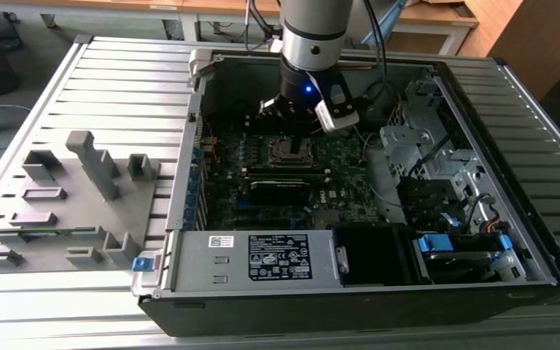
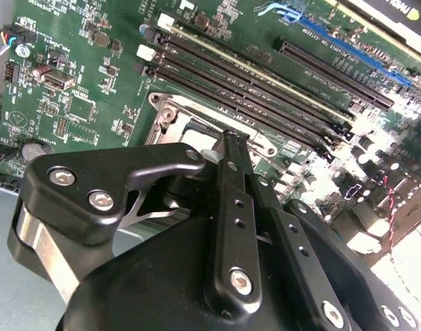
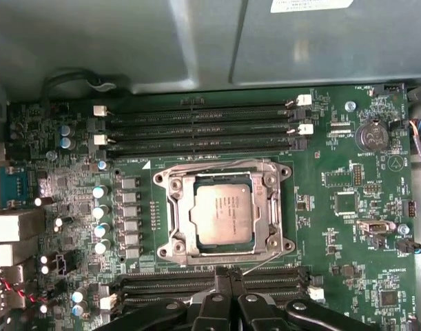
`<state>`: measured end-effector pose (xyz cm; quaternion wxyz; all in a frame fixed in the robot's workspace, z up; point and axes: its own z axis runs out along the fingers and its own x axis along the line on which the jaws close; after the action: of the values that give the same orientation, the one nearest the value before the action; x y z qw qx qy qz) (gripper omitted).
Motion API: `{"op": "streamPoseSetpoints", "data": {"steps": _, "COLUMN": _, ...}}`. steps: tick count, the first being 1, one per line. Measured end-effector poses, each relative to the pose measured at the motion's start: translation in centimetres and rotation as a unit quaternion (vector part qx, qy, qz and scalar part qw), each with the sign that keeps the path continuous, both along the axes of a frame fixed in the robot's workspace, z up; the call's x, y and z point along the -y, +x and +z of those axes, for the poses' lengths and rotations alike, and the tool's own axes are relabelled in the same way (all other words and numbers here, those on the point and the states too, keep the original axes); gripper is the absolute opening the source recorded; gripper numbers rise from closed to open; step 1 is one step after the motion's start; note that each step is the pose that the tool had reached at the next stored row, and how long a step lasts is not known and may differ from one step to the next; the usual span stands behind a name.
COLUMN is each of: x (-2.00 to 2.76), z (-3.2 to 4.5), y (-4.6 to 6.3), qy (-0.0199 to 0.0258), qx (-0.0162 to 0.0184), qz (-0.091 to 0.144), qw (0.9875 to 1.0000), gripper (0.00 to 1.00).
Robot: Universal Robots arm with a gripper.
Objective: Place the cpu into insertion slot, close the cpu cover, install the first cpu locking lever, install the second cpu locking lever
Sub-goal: 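Install the second cpu locking lever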
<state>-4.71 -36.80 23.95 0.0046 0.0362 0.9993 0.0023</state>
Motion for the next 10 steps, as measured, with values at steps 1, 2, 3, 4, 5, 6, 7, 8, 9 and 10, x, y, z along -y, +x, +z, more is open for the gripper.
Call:
{"op": "streamPoseSetpoints", "data": {"steps": 1, "x": 0.04, "z": 0.0, "y": 0.0, "qy": 0.0, "qx": 0.0, "qz": 0.0, "qw": 1.0, "gripper": 0.11}}
{"op": "streamPoseSetpoints", "data": {"steps": 2, "x": 0.06, "z": 0.0, "y": -0.01, "qy": 0.0, "qx": 0.0, "qz": 0.0, "qw": 1.0, "gripper": 0.11}}
{"op": "streamPoseSetpoints", "data": {"steps": 3, "x": 0.06, "z": 0.0, "y": 0.0, "qy": 0.0, "qx": 0.0, "qz": 0.0, "qw": 1.0, "gripper": 0.11}}
{"op": "streamPoseSetpoints", "data": {"steps": 4, "x": 0.07, "z": 0.0, "y": 0.0, "qy": 0.0, "qx": 0.0, "qz": 0.0, "qw": 1.0, "gripper": 0.11}}
{"op": "streamPoseSetpoints", "data": {"steps": 5, "x": 0.07, "z": 0.0, "y": 0.0, "qy": 0.0, "qx": 0.0, "qz": 0.0, "qw": 1.0, "gripper": 0.11}}
{"op": "streamPoseSetpoints", "data": {"steps": 6, "x": 0.07, "z": 0.0, "y": 0.0, "qy": 0.0, "qx": 0.0, "qz": 0.0, "qw": 1.0, "gripper": 0.11}}
{"op": "streamPoseSetpoints", "data": {"steps": 7, "x": 0.08, "z": 0.0, "y": 0.0, "qy": 0.0, "qx": 0.0, "qz": 0.0, "qw": 1.0, "gripper": 0.11}}
{"op": "streamPoseSetpoints", "data": {"steps": 8, "x": 0.08, "z": 0.0, "y": 0.0, "qy": 0.0, "qx": 0.0, "qz": 0.0, "qw": 1.0, "gripper": 0.11}}
{"op": "streamPoseSetpoints", "data": {"steps": 9, "x": 0.08, "z": 0.0, "y": 0.0, "qy": 0.0, "qx": 0.0, "qz": 0.0, "qw": 1.0, "gripper": 0.11}}
{"op": "streamPoseSetpoints", "data": {"steps": 10, "x": 0.08, "z": 0.0, "y": 0.0, "qy": 0.0, "qx": 0.0, "qz": 0.0, "qw": 1.0, "gripper": 0.11}}
